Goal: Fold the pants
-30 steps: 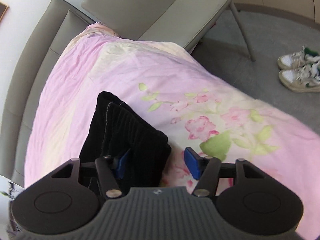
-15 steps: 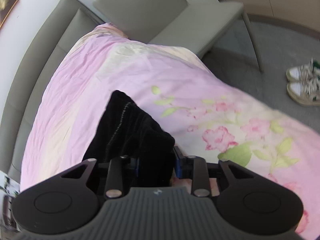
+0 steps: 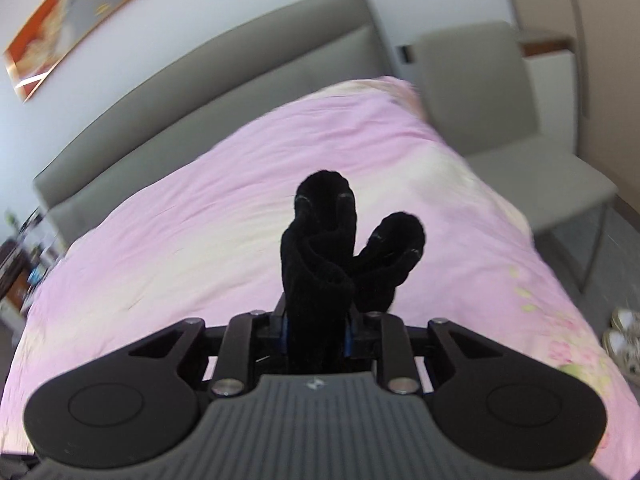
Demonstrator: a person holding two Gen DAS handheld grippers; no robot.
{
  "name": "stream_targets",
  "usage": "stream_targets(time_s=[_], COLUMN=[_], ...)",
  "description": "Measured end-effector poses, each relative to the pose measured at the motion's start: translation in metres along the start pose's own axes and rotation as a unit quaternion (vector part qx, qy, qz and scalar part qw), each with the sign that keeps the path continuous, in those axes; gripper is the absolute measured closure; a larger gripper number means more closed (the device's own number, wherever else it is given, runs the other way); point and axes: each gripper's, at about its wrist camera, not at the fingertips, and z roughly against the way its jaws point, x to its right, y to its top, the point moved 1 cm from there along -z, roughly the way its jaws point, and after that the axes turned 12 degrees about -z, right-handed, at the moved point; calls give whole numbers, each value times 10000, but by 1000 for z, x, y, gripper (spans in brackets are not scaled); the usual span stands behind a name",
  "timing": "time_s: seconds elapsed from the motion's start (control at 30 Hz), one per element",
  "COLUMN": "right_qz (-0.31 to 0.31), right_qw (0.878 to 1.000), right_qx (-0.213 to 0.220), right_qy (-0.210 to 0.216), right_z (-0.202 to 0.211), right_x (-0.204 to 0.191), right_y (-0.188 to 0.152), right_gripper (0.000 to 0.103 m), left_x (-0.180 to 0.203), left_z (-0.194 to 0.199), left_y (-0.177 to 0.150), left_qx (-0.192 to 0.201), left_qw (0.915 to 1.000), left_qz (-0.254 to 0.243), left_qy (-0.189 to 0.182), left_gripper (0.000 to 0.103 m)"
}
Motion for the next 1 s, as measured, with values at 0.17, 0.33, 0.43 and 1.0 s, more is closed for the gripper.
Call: stream_targets(time_s=[0.17,0.33,0.43,1.0], right_qz=[883,1723,2207,2983], right_qw=[9941,9755,9587,9238], right_qx=[-533,-1301,-1763,-2385], right_qy=[334,416,328,255], right_z=[-11,-45,-72,-79], right_x=[-98,-157,-170,-197], right_y=[-62,-153,-212,-234], right_gripper=[84,84,84,46], left_x=[-14,-29,-31,-39], left_z=[13,16,2,-23], left_y=[-4,-14,-20,4], left_qx=[284,472,522,1133], left_qw=[9992,9964,9937,9640], left_qz=[220,489,680,1335], left_qy=[-195,-508,-729,-2001], left_gripper=[35,35,35,48])
